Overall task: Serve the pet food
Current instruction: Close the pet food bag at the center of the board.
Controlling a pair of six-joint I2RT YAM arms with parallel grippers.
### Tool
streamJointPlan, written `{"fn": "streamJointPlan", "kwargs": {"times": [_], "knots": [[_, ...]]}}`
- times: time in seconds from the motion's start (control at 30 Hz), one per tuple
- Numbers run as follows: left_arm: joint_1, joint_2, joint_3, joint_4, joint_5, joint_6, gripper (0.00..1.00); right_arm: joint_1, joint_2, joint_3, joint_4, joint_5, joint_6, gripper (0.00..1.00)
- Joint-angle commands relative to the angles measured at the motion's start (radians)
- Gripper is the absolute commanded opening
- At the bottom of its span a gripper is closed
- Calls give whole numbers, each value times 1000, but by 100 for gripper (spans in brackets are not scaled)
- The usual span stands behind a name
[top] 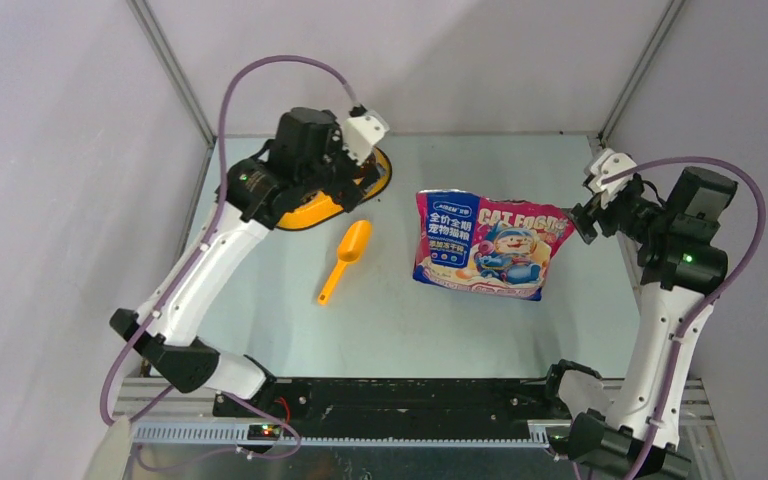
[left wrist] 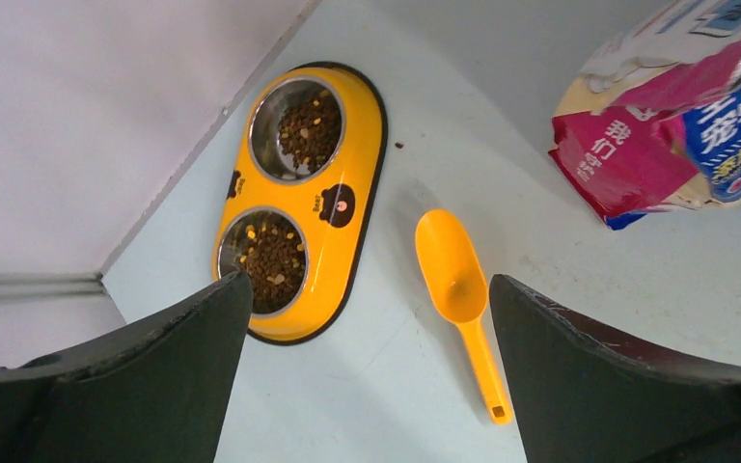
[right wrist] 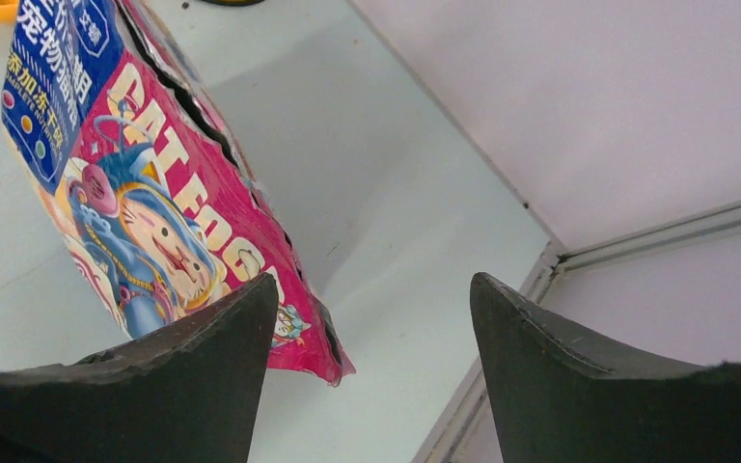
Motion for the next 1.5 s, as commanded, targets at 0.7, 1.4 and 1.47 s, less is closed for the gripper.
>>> {"fn": "streamJointPlan", "kwargs": {"times": [0.7,1.4,1.47], "knots": [[154,-190,-183,-14,427,-1,100,557,118,19,88,398,-88,76],[162,-171,-183,-13,452,-2,100,699,156,21,81,648,-166,18],[162,-169,-180,-14,465,-1,100,716,149,20,64,674,-177,9]]}}
